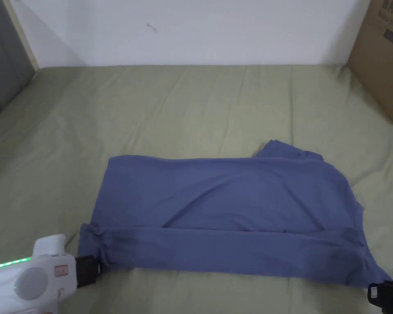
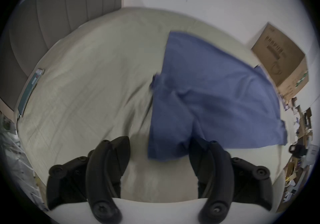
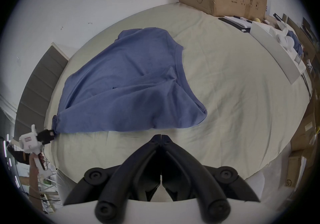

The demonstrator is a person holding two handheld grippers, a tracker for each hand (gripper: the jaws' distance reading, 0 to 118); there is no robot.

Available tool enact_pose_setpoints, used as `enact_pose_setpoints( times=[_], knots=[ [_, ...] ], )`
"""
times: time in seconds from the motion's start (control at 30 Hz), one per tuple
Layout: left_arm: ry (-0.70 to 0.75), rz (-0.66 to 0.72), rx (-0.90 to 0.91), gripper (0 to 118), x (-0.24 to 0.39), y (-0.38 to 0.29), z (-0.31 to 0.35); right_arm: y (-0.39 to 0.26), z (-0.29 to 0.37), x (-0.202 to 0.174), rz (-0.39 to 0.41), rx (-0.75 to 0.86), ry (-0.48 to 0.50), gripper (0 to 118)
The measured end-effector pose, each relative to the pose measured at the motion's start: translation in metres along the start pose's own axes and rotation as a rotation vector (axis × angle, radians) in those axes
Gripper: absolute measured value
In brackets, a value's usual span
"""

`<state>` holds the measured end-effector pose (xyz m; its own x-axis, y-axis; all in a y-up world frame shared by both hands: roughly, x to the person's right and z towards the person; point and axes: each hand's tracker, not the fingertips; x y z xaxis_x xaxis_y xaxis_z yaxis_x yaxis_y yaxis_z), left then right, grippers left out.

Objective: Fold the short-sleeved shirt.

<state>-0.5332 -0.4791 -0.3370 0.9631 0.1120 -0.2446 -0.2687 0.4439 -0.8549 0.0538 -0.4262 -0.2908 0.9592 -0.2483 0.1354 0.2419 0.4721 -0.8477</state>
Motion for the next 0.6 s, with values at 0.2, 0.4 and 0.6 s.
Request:
enact_pose_setpoints(
  times=[0.2, 0.4, 0.6],
  knots=[
    [-0.016, -0.039, 0.079, 4, 0.005, 0.007, 0.019, 0.002, -0.014, 0.01, 0.011, -0.028, -0.022, 0],
    [-0.066, -0.025, 0.082, 4, 0.0, 0.011, 0.032, 0.025, -0.034, 0.018, 0.024, -0.041, -0.106, 99],
    [-0.083, -0.019, 0.075, 4, -0.001, 0.013, 0.039, 0.045, -0.088, 0.019, 0.065, -0.131, -0.162, 67]
  ],
)
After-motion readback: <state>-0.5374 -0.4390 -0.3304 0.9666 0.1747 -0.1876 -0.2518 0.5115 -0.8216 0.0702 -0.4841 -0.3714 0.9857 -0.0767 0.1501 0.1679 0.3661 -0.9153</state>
